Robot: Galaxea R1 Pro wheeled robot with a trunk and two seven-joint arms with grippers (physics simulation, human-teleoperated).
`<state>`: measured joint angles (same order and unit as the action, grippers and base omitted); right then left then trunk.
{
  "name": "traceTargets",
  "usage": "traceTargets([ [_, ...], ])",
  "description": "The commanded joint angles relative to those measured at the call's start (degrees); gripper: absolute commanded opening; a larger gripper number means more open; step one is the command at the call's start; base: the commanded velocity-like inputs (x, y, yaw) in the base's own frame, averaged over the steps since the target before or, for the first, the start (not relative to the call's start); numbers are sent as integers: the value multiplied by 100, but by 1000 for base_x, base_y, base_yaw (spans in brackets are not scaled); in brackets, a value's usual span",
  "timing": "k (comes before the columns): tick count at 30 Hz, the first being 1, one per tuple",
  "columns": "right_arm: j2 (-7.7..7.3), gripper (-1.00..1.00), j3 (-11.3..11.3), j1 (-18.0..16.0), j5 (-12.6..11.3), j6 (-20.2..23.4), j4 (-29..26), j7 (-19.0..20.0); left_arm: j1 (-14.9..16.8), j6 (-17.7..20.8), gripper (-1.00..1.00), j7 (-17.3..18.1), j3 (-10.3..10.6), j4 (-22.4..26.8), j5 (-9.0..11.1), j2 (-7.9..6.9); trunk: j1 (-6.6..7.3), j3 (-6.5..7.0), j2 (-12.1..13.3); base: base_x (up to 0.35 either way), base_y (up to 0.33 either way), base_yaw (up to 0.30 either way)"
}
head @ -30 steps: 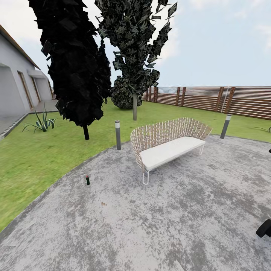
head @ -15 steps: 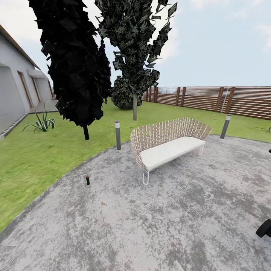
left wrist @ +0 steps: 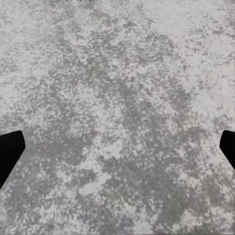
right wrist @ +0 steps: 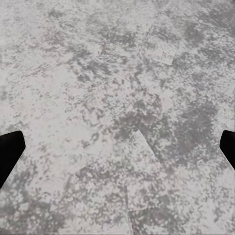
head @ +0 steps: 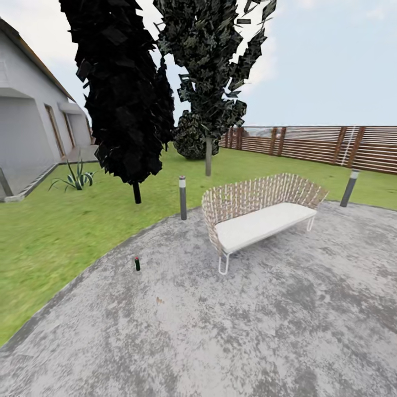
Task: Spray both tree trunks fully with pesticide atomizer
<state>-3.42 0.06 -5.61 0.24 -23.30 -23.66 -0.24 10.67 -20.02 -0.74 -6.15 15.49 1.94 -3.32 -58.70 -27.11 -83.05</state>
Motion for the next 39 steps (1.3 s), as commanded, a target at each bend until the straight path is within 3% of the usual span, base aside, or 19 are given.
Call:
traceTargets([
  [1,-1,100,1,-2,3,-17,4,-2,5,-19,100,-5,5,-6,19,0,-3,-9,-3,327,0,256],
  [22,-1,100,3,-2,3,-17,10,-3,-3,-19,100,-5,9,-9,17,-2,-3,-79,-3,334,0,255],
  [39,-1,100,11,-2,3,-17,6,-3,-3,-19,100,-5,0,-11,42,-2,-3,-81,-3,327,74,93],
])
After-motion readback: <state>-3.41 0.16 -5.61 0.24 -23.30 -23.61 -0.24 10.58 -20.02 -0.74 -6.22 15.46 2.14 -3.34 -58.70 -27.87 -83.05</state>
